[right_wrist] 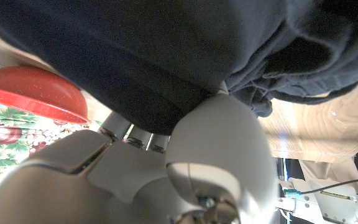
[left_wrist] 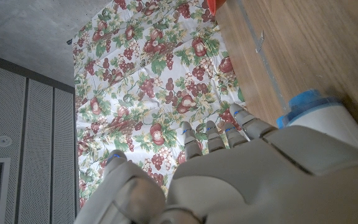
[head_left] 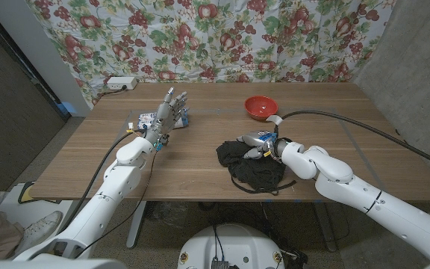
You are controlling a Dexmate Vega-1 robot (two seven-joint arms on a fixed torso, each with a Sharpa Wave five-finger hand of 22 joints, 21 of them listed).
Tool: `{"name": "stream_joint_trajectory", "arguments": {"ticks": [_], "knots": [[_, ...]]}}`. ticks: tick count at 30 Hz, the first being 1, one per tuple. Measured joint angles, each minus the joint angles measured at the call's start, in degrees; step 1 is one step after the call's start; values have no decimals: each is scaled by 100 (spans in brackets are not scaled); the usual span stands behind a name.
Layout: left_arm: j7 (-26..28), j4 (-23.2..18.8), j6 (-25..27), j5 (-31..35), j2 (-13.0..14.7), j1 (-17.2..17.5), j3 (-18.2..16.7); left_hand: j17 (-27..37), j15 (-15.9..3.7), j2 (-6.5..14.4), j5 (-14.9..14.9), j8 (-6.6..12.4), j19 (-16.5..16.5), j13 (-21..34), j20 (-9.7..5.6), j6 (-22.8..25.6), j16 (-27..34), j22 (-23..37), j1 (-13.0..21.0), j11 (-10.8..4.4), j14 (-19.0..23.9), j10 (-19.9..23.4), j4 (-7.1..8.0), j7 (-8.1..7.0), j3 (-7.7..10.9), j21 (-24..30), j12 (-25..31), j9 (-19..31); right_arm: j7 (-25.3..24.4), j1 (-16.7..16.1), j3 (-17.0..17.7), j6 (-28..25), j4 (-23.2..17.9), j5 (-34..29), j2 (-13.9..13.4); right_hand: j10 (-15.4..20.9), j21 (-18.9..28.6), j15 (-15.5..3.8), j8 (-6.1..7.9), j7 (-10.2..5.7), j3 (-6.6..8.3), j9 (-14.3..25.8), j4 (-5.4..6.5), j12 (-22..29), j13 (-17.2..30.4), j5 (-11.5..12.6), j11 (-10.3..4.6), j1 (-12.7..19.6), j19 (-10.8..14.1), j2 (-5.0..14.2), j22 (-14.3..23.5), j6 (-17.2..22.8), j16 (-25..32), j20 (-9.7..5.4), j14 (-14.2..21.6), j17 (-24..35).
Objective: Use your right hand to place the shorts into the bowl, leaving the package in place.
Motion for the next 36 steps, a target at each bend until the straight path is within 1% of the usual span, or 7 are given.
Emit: {"name": "stream_joint_trajectory", "arguments": {"ticks": [4, 14, 19, 21, 24, 34, 36], "knots": [[4, 7, -20, -1, -7, 8, 0, 0, 0, 0, 0, 0, 0, 0, 0, 0, 0, 0, 0, 0, 0, 0, 0, 0, 0, 0, 0, 0, -81, -40, 46, 5, -65, 49, -27, 80, 100, -70, 26, -11, 9, -7, 9, 22, -4, -45, -24, 12, 11, -12, 0, 109, 0, 9, 92, 50], [9, 44, -104, -4, -57, 14, 26, 0, 0, 0, 0, 0, 0, 0, 0, 0, 0, 0, 0, 0, 0, 0, 24, 0, -24, 0, 0, 0, -322, -185, 210, -52, -275, 125, -106, 280, 333, -73, 66, -4, 61, -35, 16, 104, 81, -133, -31, 71, 32, -70, 25, 356, -5, -12, 312, 128], [12, 44, -128, -2, -66, 12, 43, 0, 0, 0, 0, 0, 0, 0, 0, 0, 0, 0, 0, 0, 0, 0, 24, 0, -24, 0, 0, 0, -447, -284, 318, -101, -387, 165, -156, 363, 478, -48, 113, 20, 79, -58, 30, 130, 101, -198, 12, 102, 64, -102, 26, 512, 37, -4, 359, 182], [21, 37, -130, 1, -66, 12, 49, 0, 0, 0, 0, 0, 0, 0, 0, 0, 0, 0, 0, 0, 0, 0, 7, 0, -40, 0, 0, 0, -484, -317, 352, -112, -425, 181, -173, 443, 583, -60, 143, 29, 136, -63, 24, 179, 105, -229, 56, 100, 102, -100, 49, 625, 37, -41, 447, 227], [34, 14, -131, 4, -68, 12, 61, 0, 0, 0, 0, 0, 0, 0, 0, 0, 0, 0, 0, -1, 0, 1, -1, 0, -48, 0, 0, 0, -540, -364, 402, -127, -478, 201, -200, 551, 724, -45, 179, 14, 210, -86, 26, 193, 110, -283, 98, 140, 124, -140, 52, 784, 37, -22, 517, 292], [46, -31, -131, 6, -71, 33, 87, 0, 0, 0, 0, 0, 0, 0, 0, 0, 0, 0, 0, -21, 0, 21, 0, 0, -47, 0, 0, 0, -716, -443, 497, -231, -586, 249, -258, 593, 872, -20, 180, 21, 286, -112, 29, 192, 161, -354, 101, 163, 132, -163, 51, 814, 37, -30, 552, 342], [73, -40, -139, 7, -72, 43, 91, 0, 0, 0, 0, 0, 0, 0, 0, 0, 0, 0, 0, -21, 0, 21, 0, 0, -47, 0, 0, 0, -735, -518, 611, -246, -716, 252, -326, 612, 894, -20, 180, 51, 292, -112, 23, 191, 162, -380, 120, 163, 131, -163, 51, 845, 37, -30, 552, 343]]}}
